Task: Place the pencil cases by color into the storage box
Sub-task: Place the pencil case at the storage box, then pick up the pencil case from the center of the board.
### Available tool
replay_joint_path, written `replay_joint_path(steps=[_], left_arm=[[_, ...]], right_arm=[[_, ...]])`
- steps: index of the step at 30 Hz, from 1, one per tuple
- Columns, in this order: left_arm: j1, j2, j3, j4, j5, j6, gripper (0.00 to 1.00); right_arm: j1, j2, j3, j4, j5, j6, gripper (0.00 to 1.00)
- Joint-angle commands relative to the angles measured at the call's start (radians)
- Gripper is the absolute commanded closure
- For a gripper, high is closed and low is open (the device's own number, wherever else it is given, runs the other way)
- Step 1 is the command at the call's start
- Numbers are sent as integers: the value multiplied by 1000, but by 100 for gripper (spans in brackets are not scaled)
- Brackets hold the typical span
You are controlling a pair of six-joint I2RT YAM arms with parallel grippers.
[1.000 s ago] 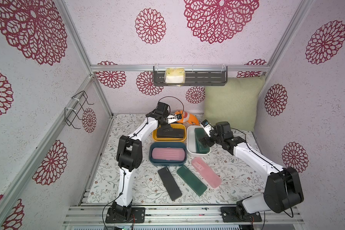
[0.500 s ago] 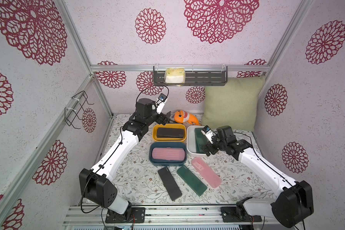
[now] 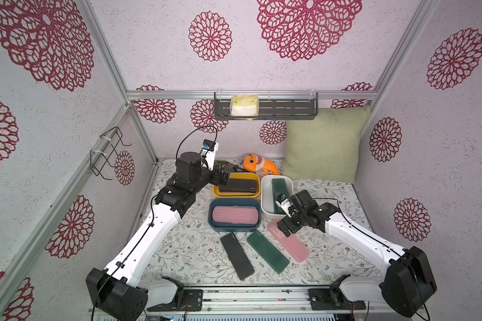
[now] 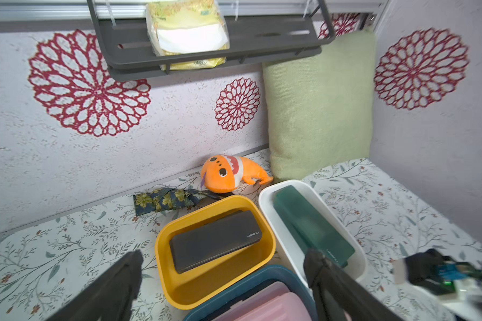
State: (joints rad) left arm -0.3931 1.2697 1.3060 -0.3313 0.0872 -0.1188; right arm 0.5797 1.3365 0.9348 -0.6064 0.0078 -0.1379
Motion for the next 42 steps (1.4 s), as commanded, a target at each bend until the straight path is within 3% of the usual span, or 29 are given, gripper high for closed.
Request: replay_joint_path(steps=[1, 7, 21, 27, 42], left_arm=[[-4, -21, -31, -4, 82, -62, 3], [-7, -66, -45, -46, 62, -96, 3], [-7, -173, -94, -49, 11, -173, 3], [-7, -185, -98, -65, 38, -160, 3], [-6, -201, -102, -102, -17, -146, 3]], right_arm=[[8, 51, 0, -14, 0, -2, 1], [14, 161, 12, -41, 22, -35, 1], [34, 213, 8, -26, 14, -37, 1], [46, 236, 5, -21, 13, -35, 1], [61, 275, 1, -12, 11, -29, 1]])
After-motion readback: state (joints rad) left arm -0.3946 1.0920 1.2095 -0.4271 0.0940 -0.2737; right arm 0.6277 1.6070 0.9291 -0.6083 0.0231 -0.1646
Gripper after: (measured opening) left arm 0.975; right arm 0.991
